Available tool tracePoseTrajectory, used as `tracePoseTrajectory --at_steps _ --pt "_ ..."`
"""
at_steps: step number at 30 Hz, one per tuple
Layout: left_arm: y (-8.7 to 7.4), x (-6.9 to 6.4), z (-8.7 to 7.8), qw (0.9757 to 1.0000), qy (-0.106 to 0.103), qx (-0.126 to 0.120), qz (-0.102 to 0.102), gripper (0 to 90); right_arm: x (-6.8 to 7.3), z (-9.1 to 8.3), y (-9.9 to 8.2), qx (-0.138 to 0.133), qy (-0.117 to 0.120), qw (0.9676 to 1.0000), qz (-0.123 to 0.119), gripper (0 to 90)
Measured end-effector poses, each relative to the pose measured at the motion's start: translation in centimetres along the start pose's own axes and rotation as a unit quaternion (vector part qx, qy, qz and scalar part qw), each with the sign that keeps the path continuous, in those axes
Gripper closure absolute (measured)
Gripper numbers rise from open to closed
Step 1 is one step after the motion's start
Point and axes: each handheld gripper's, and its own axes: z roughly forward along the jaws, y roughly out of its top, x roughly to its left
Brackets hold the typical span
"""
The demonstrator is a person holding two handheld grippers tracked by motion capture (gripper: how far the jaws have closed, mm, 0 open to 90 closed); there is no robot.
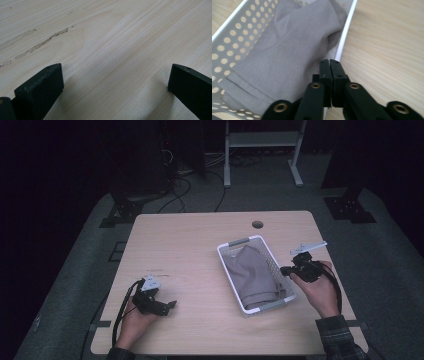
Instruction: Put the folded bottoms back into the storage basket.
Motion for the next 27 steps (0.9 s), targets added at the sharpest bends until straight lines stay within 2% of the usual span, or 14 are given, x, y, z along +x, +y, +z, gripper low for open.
tracePoseTrajectory --at_steps 3,9,20,27 --pt "0.0 0.0 0.0 1.0000 0.000 0.000 0.000 0.0 -0.4 -0.5 -0.3 -0.005 -0.009 0.9999 0.001 89.5" --pt "0.0 0.0 0.0 1.0000 0.000 0.000 -0.001 0.0 -1.0 -0.4 -1.3 0.011 -0.010 0.9999 0.004 89.6" --pt "0.0 0.0 0.0 1.0000 0.000 0.000 0.000 0.0 -0.7 -0.5 -2.5 0.011 0.029 0.9994 -0.012 89.6" --pt "0.0 0.0 0.0 1.0000 0.000 0.000 -0.001 0.0 0.5 -0.6 -3.0 0.009 0.050 0.9983 -0.029 89.6"
